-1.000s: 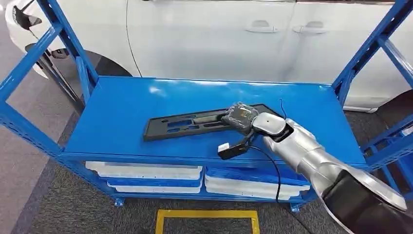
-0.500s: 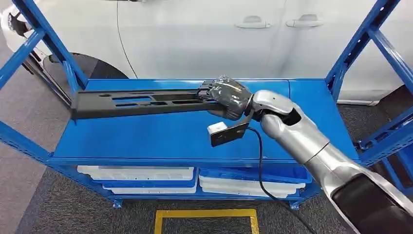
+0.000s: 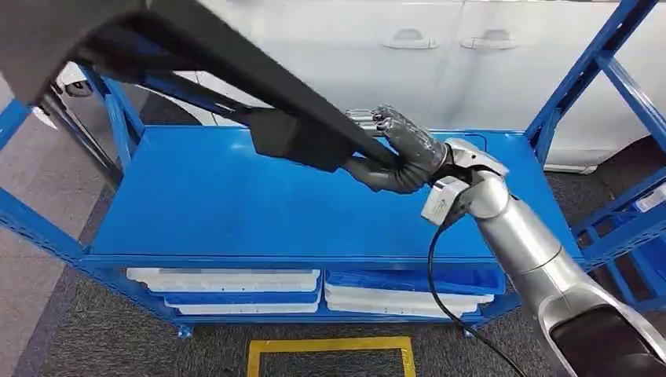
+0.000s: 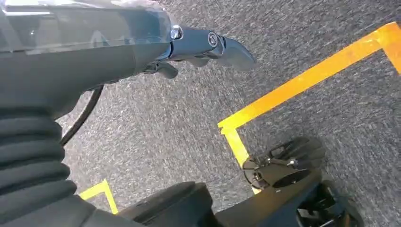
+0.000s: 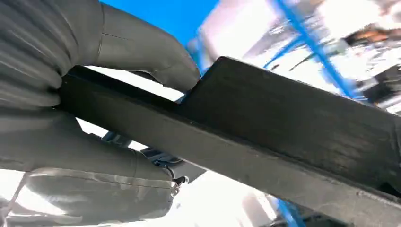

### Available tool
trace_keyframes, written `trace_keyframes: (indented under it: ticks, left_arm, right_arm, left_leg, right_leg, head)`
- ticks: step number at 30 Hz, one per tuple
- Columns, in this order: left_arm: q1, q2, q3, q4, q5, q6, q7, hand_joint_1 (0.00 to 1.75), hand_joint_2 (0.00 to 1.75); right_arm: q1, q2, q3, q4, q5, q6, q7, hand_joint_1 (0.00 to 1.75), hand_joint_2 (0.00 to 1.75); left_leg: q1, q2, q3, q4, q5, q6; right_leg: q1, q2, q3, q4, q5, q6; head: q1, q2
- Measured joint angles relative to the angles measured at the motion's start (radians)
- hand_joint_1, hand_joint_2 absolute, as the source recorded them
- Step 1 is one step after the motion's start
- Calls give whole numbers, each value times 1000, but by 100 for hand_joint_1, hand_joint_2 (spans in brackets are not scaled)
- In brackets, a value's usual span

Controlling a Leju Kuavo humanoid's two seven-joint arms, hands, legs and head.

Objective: Take the parts from the cabinet and place them on the table.

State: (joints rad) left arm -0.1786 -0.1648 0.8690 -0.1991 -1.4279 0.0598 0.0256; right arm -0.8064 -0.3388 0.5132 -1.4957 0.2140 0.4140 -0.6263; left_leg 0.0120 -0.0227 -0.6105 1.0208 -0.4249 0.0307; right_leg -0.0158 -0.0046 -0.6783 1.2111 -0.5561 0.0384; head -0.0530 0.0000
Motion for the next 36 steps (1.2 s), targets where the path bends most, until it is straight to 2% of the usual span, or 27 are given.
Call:
trace_keyframes:
  ticks: [1,2,3,4,6,7,10,11,12,13,14,16,17,18,19,20,21,22,23,26,28,30,31,32,33,34,36]
  left_arm:
    - [0,0,0,0,0,7,-1,0,175]
    - [2,0,-1,0,-1,15,-3,0,175]
    - [4,0,-2,0,-3,24,-8,0,175]
    - [4,0,-3,0,-3,27,-11,0,175]
    - [4,-1,-6,0,-4,30,-19,0,175]
    - [4,-2,-6,0,-4,33,-22,0,175]
    - [5,-2,-6,0,2,38,-26,0,175]
    - [6,-2,-6,0,5,43,-28,0,175]
    - [6,-2,-6,0,8,50,-29,0,175]
    - [7,-2,-6,0,14,59,-33,0,175]
    - [7,-2,-6,0,17,69,-38,0,175]
    - [11,-2,-6,0,24,78,-42,0,175]
    - [15,-2,-6,0,25,79,-43,0,175]
    - [18,-2,-6,0,26,79,-44,0,175]
    - [18,-2,-6,0,27,80,-44,0,175]
    - [18,-1,-5,0,29,81,-45,0,175]
    - [17,0,-5,0,31,84,-48,0,175]
    - [17,1,-5,0,32,85,-52,0,175]
    - [17,1,-5,0,32,85,-56,0,175]
    - [22,2,-4,0,34,85,-74,0,175]
    - [20,2,-4,0,32,86,-79,0,175]
    - [17,2,-4,0,31,87,-79,0,175]
    - [17,2,-4,0,31,87,-77,0,175]
    - [17,2,-3,0,32,88,-74,0,175]
    - [17,2,-3,0,32,89,-74,0,175]
    - [17,2,-3,0,31,90,-74,0,175]
    - [16,2,-3,0,32,89,-66,0,175]
  right_arm:
    - [20,0,-11,-7,-49,39,-13,175,175]
    - [40,0,-23,-15,-93,73,-23,175,175]
    - [64,2,-39,-27,-142,109,-31,175,175]
    - [79,3,-50,-35,-171,131,-38,175,175]
    - [104,4,-71,-57,-222,174,-48,175,175]
    - [118,4,-84,-72,-249,199,-54,175,175]
    - [170,6,-98,-103,-308,264,-55,175,175]
    - [185,6,-98,-108,-327,285,-54,175,175]
    - [199,6,-98,-111,-345,304,-54,175,175]
    - [210,6,-97,-111,-364,325,-52,175,175]
    - [219,4,-96,-111,-392,351,-50,175,175]
    - [243,3,-86,-106,-426,377,-45,175,175]
    - [257,3,-80,-104,-432,379,-41,175,175]
    - [268,3,-75,-101,-433,379,-39,175,175]
    - [274,3,-72,-99,-433,380,-38,175,175]
    - [277,3,-70,-97,-434,381,-35,175,175]
    - [279,3,-66,-95,-435,384,-31,175,175]
    - [279,3,-61,-92,-436,387,-27,175,175]
    - [280,3,-54,-89,-436,389,-25,175,175]
    - [284,4,-33,-69,-433,390,-21,175,175]
    - [284,5,-27,-60,-434,390,-29,175,175]
    - [280,5,-23,-51,-440,391,-33,175,175]
    - [281,5,-19,-44,-446,390,-32,175,175]
    - [281,5,-15,-37,-451,390,-28,175,175]
    - [281,5,-12,-32,-452,389,-23,175,175]
    - [281,5,-8,-27,-451,385,-17,175,175]
    - [278,5,-1,-22,-451,378,-15,175,175]
  left_leg:
    - [0,0,0,0,-1,2]
    - [0,-1,1,1,-1,3]
    - [-1,-2,2,1,-2,3]
    - [-2,-2,3,2,-2,3]
    - [-4,-2,8,2,-5,0]
    - [-8,0,7,2,-7,-4]
    - [-9,6,4,0,-7,-17]
    - [-9,8,7,-2,-7,-22]
    - [-14,9,8,-1,-12,-27]
    - [-11,10,1,23,-33,-35]
    - [-9,11,-27,84,-73,-40]
    - [-7,13,-102,245,-145,-48]
    - [-7,13,-130,302,-159,-50]
    - [-7,13,-134,306,-147,-51]
    - [-7,13,-120,275,-123,-51]
    - [-7,13,-88,209,-84,-49]
    - [-7,12,-26,84,-26,-45]
    - [-7,6,12,1,-8,-39]
    - [-13,3,16,-2,-15,-31]
    - [-16,6,13,-5,-8,-13]
    - [-8,8,18,-19,3,2]
    - [-7,8,16,-20,5,8]
    - [-8,8,16,-19,5,8]
    - [-9,8,15,-18,5,8]
    - [-9,8,14,-17,5,8]
    - [-9,8,14,-16,5,8]
    - [-9,7,14,-12,3,6]
  right_leg:
    - [0,0,-32,70,-22,1]
    - [0,0,-50,106,-25,1]
    - [0,0,-50,98,-4,-2]
    - [0,0,-26,43,36,-6]
    - [5,-5,56,-137,125,-21]
    - [14,-20,78,-173,114,-26]
    - [19,-13,78,-191,111,-31]
    - [19,-11,79,-194,113,-34]
    - [8,-11,85,-204,119,-41]
    - [6,-14,90,-210,121,-46]
    - [5,-14,89,-210,121,-50]
    - [6,-14,88,-210,121,-52]
    - [6,-13,88,-209,120,-52]
    - [7,-12,88,-208,120,-52]
    - [6,-12,88,-207,120,-51]
    - [6,-11,88,-206,119,-50]
    - [6,-9,90,-204,117,-48]
    - [6,-8,90,-201,115,-44]
    - [12,-5,87,-201,116,-39]
    - [9,-3,87,-205,120,-23]
    - [5,-3,84,-194,108,-12]
    - [2,-2,40,-94,43,-8]
    - [1,-2,-1,-3,2,-5]
    - [0,-2,-37,74,-24,-3]
    - [0,-2,-56,114,-28,-3]
    - [0,-2,-50,102,-10,-3]
    - [0,-3,14,-28,66,-9]
  head:
    - [0,0]
    - [0,0]
    - [0,0]
    - [0,0]
    - [0,0]
    - [0,0]
    - [0,0]
    - [0,0]
    - [0,0]
    - [0,0]
    - [0,0]
    - [0,0]
    - [0,0]
    - [0,0]
    - [0,0]
    - [0,0]
    - [0,0]
    - [0,0]
    - [0,0]
    - [0,0]
    - [0,0]
    - [0,0]
    - [0,0]
    - [0,0]
    - [0,0]
    - [0,0]
    - [0,0]
